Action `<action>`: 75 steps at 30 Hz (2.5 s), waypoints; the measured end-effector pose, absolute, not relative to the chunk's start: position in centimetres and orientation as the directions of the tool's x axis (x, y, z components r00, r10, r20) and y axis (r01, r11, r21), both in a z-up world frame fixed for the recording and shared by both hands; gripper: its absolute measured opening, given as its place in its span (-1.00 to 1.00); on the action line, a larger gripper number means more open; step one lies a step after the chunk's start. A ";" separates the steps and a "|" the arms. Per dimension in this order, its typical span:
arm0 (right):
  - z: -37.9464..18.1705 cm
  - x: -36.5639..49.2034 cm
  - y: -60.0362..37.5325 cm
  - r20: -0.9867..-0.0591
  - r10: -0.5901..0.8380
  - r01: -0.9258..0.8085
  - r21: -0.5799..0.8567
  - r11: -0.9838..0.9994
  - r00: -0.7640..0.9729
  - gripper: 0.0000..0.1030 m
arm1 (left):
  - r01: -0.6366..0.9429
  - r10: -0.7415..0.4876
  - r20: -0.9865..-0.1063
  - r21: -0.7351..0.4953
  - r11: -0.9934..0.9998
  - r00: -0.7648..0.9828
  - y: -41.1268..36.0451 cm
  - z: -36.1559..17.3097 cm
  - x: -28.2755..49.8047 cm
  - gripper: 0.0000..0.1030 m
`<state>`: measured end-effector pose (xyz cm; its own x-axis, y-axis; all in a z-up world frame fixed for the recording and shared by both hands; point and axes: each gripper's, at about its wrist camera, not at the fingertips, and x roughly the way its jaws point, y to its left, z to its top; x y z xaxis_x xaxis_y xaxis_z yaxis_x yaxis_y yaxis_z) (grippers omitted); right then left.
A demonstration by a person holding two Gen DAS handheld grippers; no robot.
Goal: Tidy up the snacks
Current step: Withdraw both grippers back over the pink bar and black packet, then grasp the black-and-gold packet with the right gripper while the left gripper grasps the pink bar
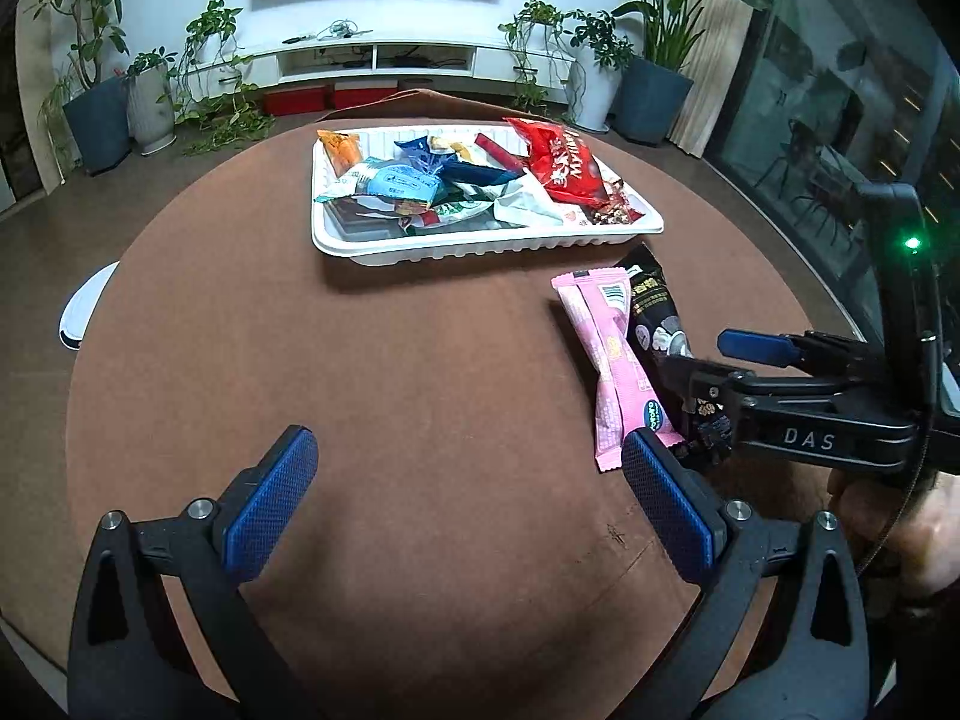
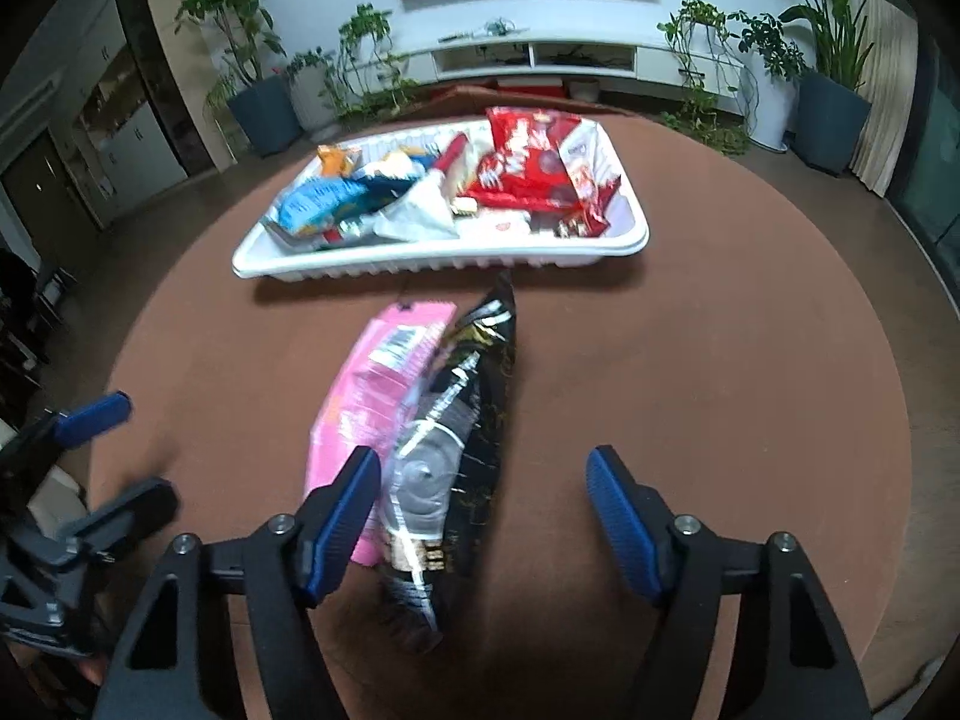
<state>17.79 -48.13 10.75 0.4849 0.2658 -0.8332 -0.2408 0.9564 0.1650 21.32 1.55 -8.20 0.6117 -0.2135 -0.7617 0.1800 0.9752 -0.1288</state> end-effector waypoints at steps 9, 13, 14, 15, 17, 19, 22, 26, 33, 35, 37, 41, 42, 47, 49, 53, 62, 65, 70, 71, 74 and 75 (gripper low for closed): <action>10.0 18.8 -47.4 -0.858 0.189 -0.235 0.083 0.969 0.478 0.34 | 0.171 -0.189 -0.772 -0.106 0.980 0.607 1.5 -8.6 21.5 0.99; 9.5 18.9 -48.0 -0.865 0.164 -0.210 0.070 0.975 0.475 0.27 | 0.165 -0.179 -0.781 -0.099 0.981 0.598 1.5 -8.9 21.7 0.99; 9.4 18.9 -48.3 -0.865 0.158 -0.204 0.067 0.977 0.476 0.26 | 0.164 -0.176 -0.781 -0.096 0.982 0.599 1.5 -8.9 21.7 0.99; 9.3 18.9 -48.5 -0.865 0.158 -0.203 0.067 0.977 0.476 0.26 | 0.164 -0.175 -0.783 -0.094 0.982 0.597 1.4 -8.9 21.7 0.99; 9.3 19.0 -48.6 -0.865 0.155 -0.207 0.061 0.976 0.477 0.25 | 0.155 -0.173 -0.791 -0.100 0.983 0.587 1.3 -9.1 22.0 0.99; 9.4 19.3 -48.4 -0.864 0.166 -0.224 0.064 0.973 0.475 0.23 | 0.145 -0.173 -0.798 -0.108 0.983 0.578 1.1 -9.3 22.3 0.99; 9.4 19.5 -47.9 -0.863 0.162 -0.248 0.044 0.968 0.478 0.14 | 0.145 -0.169 -0.799 -0.103 0.984 0.577 0.6 -9.1 22.9 0.99; 9.5 19.1 -48.4 -0.861 0.164 -0.254 0.042 0.966 0.481 -0.27 | 0.161 -0.166 -0.800 -0.089 0.983 0.577 -1.0 -8.6 24.1 0.99; 9.6 17.9 -51.6 -0.851 0.182 -0.173 0.109 0.979 0.492 -0.49 | 0.239 -0.165 -0.829 -0.039 0.970 0.535 -5.6 -9.3 27.1 0.99; 9.6 17.6 -51.9 -0.845 0.189 -0.170 0.118 0.978 0.500 -0.49 | 0.245 -0.154 -0.845 -0.027 0.969 0.513 -6.6 -9.9 27.9 0.99; 9.5 17.5 -52.1 -0.838 0.199 -0.172 0.128 0.977 0.509 -0.49 | 0.247 -0.152 -0.853 -0.028 0.969 0.498 -7.1 -10.5 28.6 0.99; 9.4 17.4 -52.4 -0.823 0.215 -0.173 0.144 0.974 0.526 -0.49 | 0.246 -0.138 -0.866 -0.018 0.969 0.480 -7.5 -11.4 29.7 0.97; 9.4 17.4 -52.3 -0.821 0.213 -0.175 0.139 0.975 0.530 -0.49 | 0.251 -0.140 -0.871 -0.020 0.968 0.471 -7.6 -11.6 29.9 0.92; 9.4 17.0 -52.0 -0.815 0.196 -0.190 0.107 0.976 0.546 -0.49 | 0.275 -0.157 -0.887 -0.035 0.961 0.435 -8.1 -12.6 30.4 0.41; 9.4 16.9 -52.1 -0.813 0.198 -0.189 0.110 0.976 0.548 -0.49 | 0.291 -0.147 -0.883 -0.012 0.957 0.445 -8.4 -12.7 30.4 0.39; 9.4 16.8 -52.1 -0.811 0.199 -0.193 0.109 0.975 0.551 -0.49 | 0.310 -0.153 -0.884 -0.009 0.951 0.443 -8.7 -12.8 30.6 0.25; 9.4 16.8 -51.8 -0.808 0.192 -0.200 0.094 0.975 0.558 -0.48 | 0.363 -0.175 -0.882 -0.005 0.932 0.438 -8.2 -12.0 30.2 -0.49; 9.3 16.8 -51.8 -0.807 0.193 -0.201 0.094 0.975 0.559 -0.48 | 0.382 -0.185 -0.881 -0.004 0.924 0.436 -8.0 -12.0 29.6 -0.54; 9.4 16.8 -52.1 -0.802 0.221 -0.196 0.131 0.972 0.556 -0.50 | 0.395 -0.210 -0.871 -0.020 0.919 0.444 -7.8 -11.8 28.7 -0.60; 9.4 16.8 -52.2 -0.801 0.224 -0.195 0.136 0.971 0.556 -0.51 | 0.395 -0.217 -0.868 -0.026 0.918 0.447 -7.6 -11.7 28.4 -0.60; 9.4 16.8 -52.2 -0.799 0.230 -0.195 0.144 0.970 0.556 -0.52 | 0.388 -0.243 -0.854 -0.053 0.920 0.460 -6.9 -11.2 27.7 -0.60; 9.4 16.8 -52.3 -0.798 0.233 -0.195 0.147 0.970 0.556 -0.52 | 0.385 -0.244 -0.851 -0.054 0.921 0.465 -6.8 -11.1 27.5 -0.62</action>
<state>16.82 -52.29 9.43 0.5558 0.2331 -0.7979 -0.1950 0.9697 0.1474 27.47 -6.76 -11.06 0.4649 -0.2443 -0.8510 0.3847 0.9214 -0.0543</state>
